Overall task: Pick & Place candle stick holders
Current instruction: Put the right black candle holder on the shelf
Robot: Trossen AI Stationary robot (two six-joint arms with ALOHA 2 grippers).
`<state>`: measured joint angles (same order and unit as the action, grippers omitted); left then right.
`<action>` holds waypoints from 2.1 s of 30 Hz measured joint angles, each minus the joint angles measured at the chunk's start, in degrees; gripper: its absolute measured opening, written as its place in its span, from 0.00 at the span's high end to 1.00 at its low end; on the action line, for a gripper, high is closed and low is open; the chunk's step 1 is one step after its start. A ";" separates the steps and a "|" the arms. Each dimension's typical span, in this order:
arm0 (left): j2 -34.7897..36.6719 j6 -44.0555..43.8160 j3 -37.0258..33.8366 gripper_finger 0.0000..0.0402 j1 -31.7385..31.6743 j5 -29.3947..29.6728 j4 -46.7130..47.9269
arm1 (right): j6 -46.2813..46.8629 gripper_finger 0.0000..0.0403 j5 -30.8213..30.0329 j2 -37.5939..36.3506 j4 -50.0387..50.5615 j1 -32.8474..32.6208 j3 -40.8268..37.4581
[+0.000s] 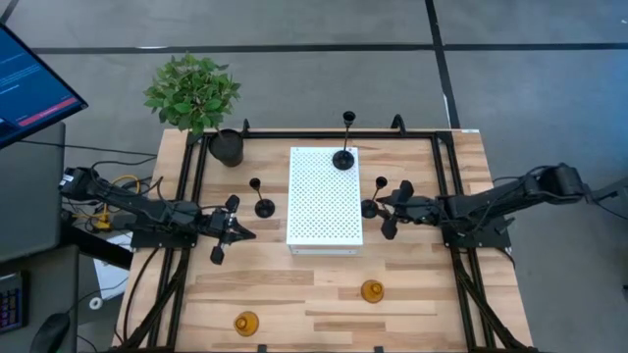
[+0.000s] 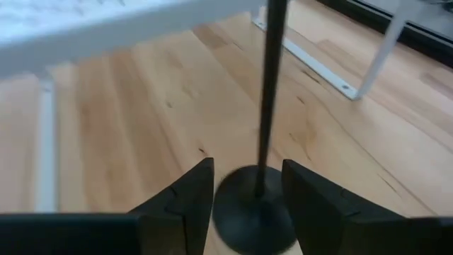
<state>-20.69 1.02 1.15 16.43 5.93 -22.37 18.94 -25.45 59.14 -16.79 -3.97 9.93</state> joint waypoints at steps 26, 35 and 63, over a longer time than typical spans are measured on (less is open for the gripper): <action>0.00 0.00 0.00 0.98 0.00 0.00 0.02 | -0.89 0.88 -4.69 8.78 -12.77 0.02 0.02; 0.00 -0.30 0.00 0.98 0.00 -0.01 0.02 | -1.07 0.97 -4.85 8.61 -12.03 0.00 0.07; 0.00 -1.69 0.00 0.98 0.00 -0.02 -11.70 | 2.59 1.00 -11.76 -13.43 51.74 -2.51 28.59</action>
<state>-20.69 -0.68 1.15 16.43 5.91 -34.08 21.53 -37.21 45.71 34.95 -6.48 38.52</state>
